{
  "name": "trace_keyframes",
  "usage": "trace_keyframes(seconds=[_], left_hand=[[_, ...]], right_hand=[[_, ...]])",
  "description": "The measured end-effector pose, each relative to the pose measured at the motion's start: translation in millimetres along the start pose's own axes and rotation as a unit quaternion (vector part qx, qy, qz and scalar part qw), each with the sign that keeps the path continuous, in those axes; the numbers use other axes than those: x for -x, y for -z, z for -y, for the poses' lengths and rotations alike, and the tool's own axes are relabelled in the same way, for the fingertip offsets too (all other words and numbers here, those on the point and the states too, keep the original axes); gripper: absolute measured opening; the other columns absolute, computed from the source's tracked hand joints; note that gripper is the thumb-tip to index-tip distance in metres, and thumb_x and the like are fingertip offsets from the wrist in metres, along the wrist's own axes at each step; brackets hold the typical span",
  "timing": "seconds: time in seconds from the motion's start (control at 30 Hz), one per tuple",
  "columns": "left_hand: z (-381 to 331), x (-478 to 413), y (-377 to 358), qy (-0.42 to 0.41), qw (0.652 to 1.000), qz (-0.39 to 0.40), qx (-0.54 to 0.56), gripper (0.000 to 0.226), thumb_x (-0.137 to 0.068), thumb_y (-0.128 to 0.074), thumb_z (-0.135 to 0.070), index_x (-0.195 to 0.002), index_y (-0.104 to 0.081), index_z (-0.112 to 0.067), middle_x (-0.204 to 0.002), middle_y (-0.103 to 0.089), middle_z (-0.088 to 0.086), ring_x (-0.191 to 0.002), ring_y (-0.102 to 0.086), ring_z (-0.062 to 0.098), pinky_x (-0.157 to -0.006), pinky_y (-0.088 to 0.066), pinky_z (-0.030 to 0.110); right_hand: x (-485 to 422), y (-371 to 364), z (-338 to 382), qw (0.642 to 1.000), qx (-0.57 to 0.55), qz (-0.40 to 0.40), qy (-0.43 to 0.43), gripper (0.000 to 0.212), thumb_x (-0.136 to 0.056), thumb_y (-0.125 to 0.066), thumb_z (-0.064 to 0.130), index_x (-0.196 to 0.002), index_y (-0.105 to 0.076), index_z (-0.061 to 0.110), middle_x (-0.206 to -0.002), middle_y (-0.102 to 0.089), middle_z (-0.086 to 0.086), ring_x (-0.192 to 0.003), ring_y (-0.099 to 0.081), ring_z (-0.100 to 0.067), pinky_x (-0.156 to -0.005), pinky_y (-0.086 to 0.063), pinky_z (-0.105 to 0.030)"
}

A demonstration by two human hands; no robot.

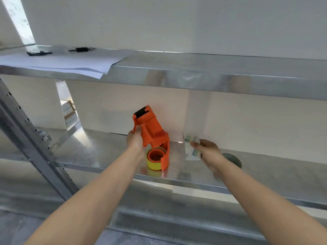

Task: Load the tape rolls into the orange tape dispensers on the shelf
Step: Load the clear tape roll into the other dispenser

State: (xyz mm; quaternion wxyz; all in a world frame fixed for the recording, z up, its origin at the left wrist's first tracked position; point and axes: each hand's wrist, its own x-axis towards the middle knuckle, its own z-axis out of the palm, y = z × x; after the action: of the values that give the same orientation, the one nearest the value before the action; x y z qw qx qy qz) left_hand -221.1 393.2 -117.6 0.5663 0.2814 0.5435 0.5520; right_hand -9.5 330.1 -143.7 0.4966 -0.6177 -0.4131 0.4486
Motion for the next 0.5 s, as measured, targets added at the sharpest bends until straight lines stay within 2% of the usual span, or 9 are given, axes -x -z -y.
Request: trace_keyframes(seconds=[0.03,0.07,0.13,0.2,0.27,0.3,0.4,0.43,0.5], left_hand=[[0.3,3.6,-2.2,-0.004,1.0,0.005,-0.015,0.023,-0.099,-0.038,-0.027,-0.084,-0.053,-0.017,-0.079,-0.059,0.002,-0.063,-0.053,0.014,-0.051,-0.04,0.024],[2.5,9.0,-5.0,-0.004,1.0,0.016,-0.024,0.022,-0.099,-0.038,-0.025,-0.083,-0.052,-0.017,-0.078,-0.06,0.002,-0.064,-0.055,0.014,-0.049,-0.043,0.022],[9.0,20.6,-13.1,0.008,0.998,0.056,-0.024,0.027,-0.097,-0.037,-0.028,-0.103,-0.056,-0.009,-0.089,-0.066,0.009,-0.073,-0.063,0.022,-0.055,-0.051,0.025],[12.9,32.9,-22.9,0.017,0.996,0.089,-0.022,0.044,-0.093,-0.037,-0.04,-0.119,-0.055,-0.008,-0.107,-0.068,0.017,-0.087,-0.067,0.031,-0.071,-0.056,0.037],[14.7,39.9,-29.8,0.027,0.992,0.124,-0.017,0.062,-0.082,-0.04,-0.056,-0.121,-0.057,-0.011,-0.114,-0.068,0.019,-0.098,-0.068,0.034,-0.085,-0.056,0.047],[13.9,42.7,-30.9,0.037,0.989,0.144,-0.016,0.067,-0.077,-0.042,-0.061,-0.121,-0.058,-0.013,-0.114,-0.069,0.018,-0.099,-0.068,0.034,-0.087,-0.056,0.048],[6.4,53.8,-25.7,0.024,0.985,0.17,-0.018,0.052,-0.083,-0.044,-0.044,-0.121,-0.059,-0.01,-0.109,-0.069,0.019,-0.09,-0.068,0.029,-0.067,-0.058,0.033],[6.2,55.2,-21.7,0.015,0.983,0.179,-0.031,0.049,-0.082,-0.047,-0.036,-0.122,-0.056,-0.008,-0.111,-0.067,0.021,-0.089,-0.067,0.029,-0.063,-0.056,0.031],[7.5,59.2,-15.2,-0.014,0.976,0.208,-0.067,0.057,-0.071,-0.055,-0.026,-0.124,-0.051,-0.006,-0.115,-0.064,0.023,-0.093,-0.067,0.03,-0.065,-0.055,0.031]], right_hand=[[0.7,-3.3,5.6,0.998,-0.06,0.016,-0.003,0.012,-0.078,-0.069,0.021,-0.075,-0.067,0.01,-0.092,-0.069,-0.017,-0.083,-0.059,-0.024,-0.085,-0.049,-0.04],[2.0,-6.6,12.3,0.992,-0.12,0.035,-0.002,0.008,-0.082,-0.066,0.017,-0.082,-0.067,0.009,-0.097,-0.069,-0.018,-0.089,-0.062,-0.026,-0.09,-0.051,-0.041],[6.4,-17.2,29.6,0.978,-0.191,0.077,0.024,0.009,-0.088,-0.055,0.007,-0.091,-0.064,0.005,-0.096,-0.069,-0.014,-0.088,-0.066,-0.023,-0.08,-0.057,-0.031],[11.3,-29.3,42.7,0.982,-0.148,0.098,0.059,0.01,-0.09,-0.053,0.008,-0.093,-0.063,0.008,-0.093,-0.068,-0.009,-0.085,-0.065,-0.02,-0.075,-0.055,-0.027],[16.2,-40.5,46.4,0.991,-0.039,0.099,0.084,0.012,-0.091,-0.053,0.012,-0.096,-0.063,0.014,-0.094,-0.068,-0.006,-0.086,-0.065,-0.019,-0.079,-0.052,-0.028],[17.8,-44.9,44.6,0.991,-0.004,0.104,0.083,0.014,-0.091,-0.052,0.015,-0.102,-0.062,0.014,-0.098,-0.069,-0.007,-0.09,-0.066,-0.02,-0.083,-0.053,-0.03],[20.8,-51.0,39.4,0.993,-0.027,0.109,0.039,0.027,-0.091,-0.053,0.017,-0.115,-0.058,0.005,-0.115,-0.065,-0.02,-0.105,-0.063,-0.033,-0.096,-0.05,-0.044],[20.9,-50.9,39.4,0.993,-0.04,0.108,0.035,0.029,-0.091,-0.054,0.018,-0.116,-0.057,0.004,-0.117,-0.064,-0.021,-0.106,-0.062,-0.034,-0.096,-0.05,-0.046],[21.1,-51.7,41.0,0.992,-0.036,0.112,0.043,0.032,-0.088,-0.058,0.021,-0.117,-0.055,0.007,-0.117,-0.064,-0.019,-0.105,-0.063,-0.032,-0.093,-0.051,-0.044]])
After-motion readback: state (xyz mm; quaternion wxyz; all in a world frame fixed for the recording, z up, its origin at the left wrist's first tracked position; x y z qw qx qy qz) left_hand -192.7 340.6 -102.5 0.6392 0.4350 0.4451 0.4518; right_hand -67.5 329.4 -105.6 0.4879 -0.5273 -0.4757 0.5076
